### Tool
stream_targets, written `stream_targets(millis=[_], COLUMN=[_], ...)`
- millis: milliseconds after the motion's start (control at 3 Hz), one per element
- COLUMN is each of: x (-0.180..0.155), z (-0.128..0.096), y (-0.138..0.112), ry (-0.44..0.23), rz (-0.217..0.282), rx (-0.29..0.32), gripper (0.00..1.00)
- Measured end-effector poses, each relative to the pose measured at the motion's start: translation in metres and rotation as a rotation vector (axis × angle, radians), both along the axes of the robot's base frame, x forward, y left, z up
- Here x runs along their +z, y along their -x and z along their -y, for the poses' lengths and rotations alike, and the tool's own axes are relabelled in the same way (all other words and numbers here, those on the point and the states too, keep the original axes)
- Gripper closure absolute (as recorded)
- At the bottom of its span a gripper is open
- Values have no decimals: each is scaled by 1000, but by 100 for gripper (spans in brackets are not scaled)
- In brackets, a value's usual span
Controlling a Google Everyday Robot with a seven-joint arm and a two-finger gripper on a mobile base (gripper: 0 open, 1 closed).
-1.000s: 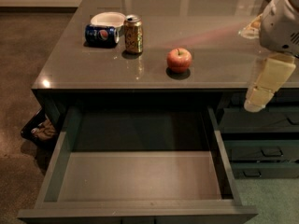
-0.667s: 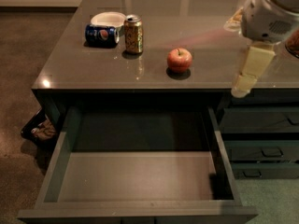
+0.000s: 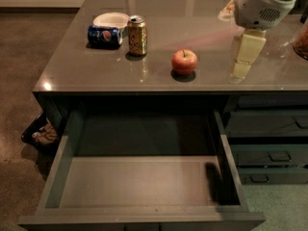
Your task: Place apple into top drawer
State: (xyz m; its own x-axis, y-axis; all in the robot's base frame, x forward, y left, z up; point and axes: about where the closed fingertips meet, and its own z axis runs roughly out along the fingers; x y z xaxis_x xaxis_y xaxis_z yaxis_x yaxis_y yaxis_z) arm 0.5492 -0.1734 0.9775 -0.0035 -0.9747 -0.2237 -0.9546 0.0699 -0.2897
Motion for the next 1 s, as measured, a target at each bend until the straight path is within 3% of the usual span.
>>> stream_targets(millis=[333,1000], x=[1,-23], z=[-5,-20], y=[-9,-61], ry=[3,48], rz=[15,8], rx=[22,113], gripper=[0,0])
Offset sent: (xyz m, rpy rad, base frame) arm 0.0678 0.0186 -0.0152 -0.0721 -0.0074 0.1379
